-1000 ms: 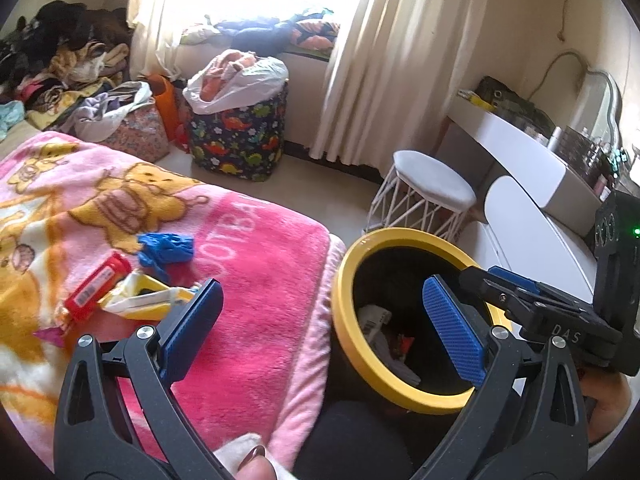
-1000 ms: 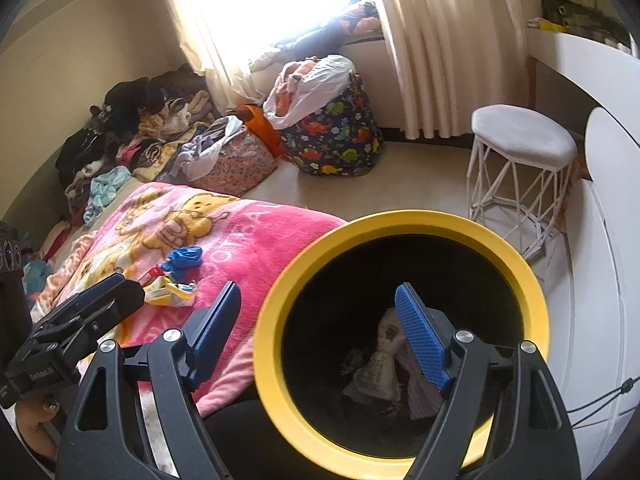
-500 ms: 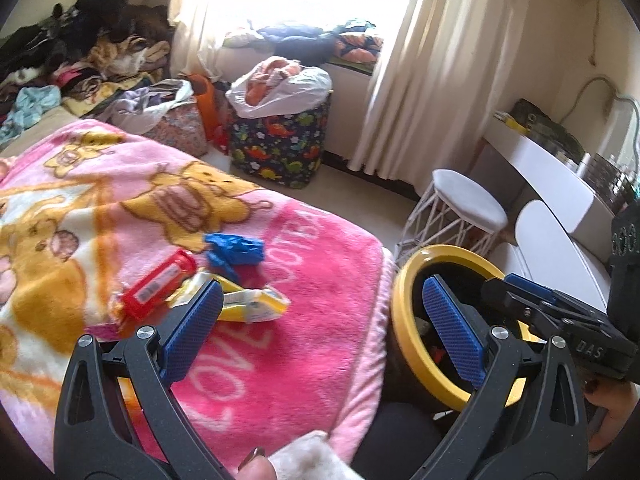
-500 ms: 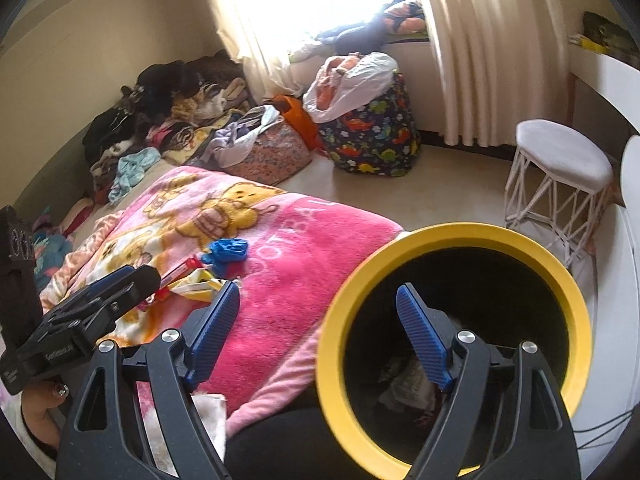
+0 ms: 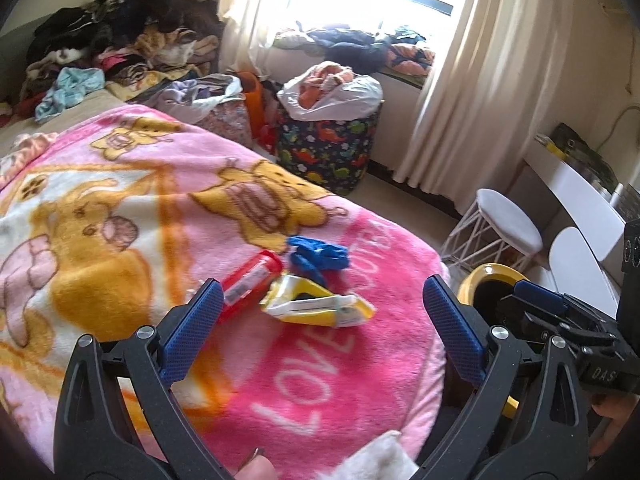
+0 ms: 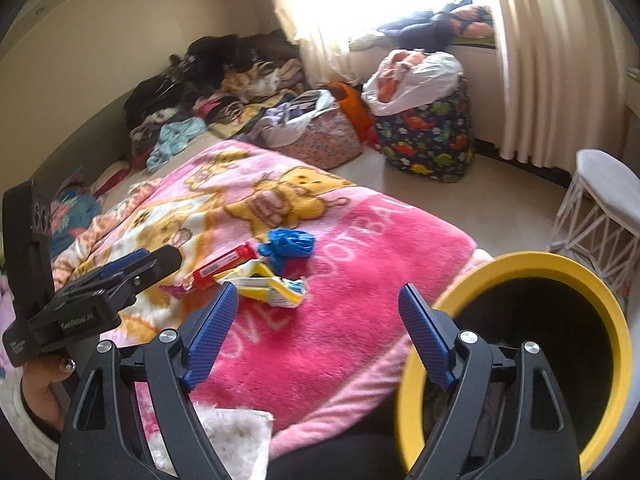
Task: Collect trash
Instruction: 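Move both open tools back toward the trash on the blanket, then grasp the yellow-and-white snack bag with the right tool while the left tool grasps the red-and-white wrapper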
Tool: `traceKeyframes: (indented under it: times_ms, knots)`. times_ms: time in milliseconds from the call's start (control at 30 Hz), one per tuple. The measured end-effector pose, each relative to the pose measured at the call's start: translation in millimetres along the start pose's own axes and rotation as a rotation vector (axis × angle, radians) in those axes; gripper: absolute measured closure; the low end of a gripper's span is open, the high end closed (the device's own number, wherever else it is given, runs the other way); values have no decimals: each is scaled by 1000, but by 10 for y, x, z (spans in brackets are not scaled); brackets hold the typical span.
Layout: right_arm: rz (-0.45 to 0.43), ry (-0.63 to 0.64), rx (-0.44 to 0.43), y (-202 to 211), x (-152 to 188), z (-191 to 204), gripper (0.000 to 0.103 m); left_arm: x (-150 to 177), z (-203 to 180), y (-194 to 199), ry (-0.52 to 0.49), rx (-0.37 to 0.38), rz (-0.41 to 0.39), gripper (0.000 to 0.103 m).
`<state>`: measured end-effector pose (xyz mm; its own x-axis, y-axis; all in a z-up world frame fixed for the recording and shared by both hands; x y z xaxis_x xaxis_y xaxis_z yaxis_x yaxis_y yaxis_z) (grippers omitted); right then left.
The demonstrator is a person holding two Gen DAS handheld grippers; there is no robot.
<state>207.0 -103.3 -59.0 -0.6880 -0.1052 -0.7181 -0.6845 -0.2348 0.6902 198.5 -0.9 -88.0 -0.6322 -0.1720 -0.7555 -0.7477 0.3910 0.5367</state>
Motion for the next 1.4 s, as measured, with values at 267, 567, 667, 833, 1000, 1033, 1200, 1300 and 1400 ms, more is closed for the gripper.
traceKeyframes:
  times_ms: [267,567,667,833,1000,1033,1200,1300,1400]
  knots:
    - [53,72,-33,-315,29,288,22,20,393,89,46,-60,-8,11]
    - [98,139,-63,-686,55,556,20,107,845,153,117,-115,2,11]
    - [113,162,-72,-816,55,627,20,159,940,138,135,-124,13,11]
    - [143,198,-76,-1031,94,680,20,270,1070,42,190,-103,41,18]
    - [185,240,-83,-1238,162,752,20,383,1147,-46,240,-79,71,34]
    - [194,258,-84,-1288,179,780,20,403,1169,-65,254,-74,75,38]
    - [215,340,-73,-1459,243,894,20,448,1209,-132,278,-63,89,49]
    - [235,391,-69,-1551,329,950,26,475,1214,-181,285,-56,105,57]
    - [256,420,-60,-1599,428,975,42,487,1215,-201,285,-51,113,63]
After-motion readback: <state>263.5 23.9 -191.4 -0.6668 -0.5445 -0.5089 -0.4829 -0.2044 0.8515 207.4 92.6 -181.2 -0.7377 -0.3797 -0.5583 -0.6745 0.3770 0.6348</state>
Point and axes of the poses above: each gripper's, at about its wrist camera, not at the fingertips, and y roughly against the way its jaws point, z to its left, x to its underside, the point moved 10 cm from there along -y, roughly the way its jaws point, and after that the axes turned 14 degrees about x, right-handed, at the moved point
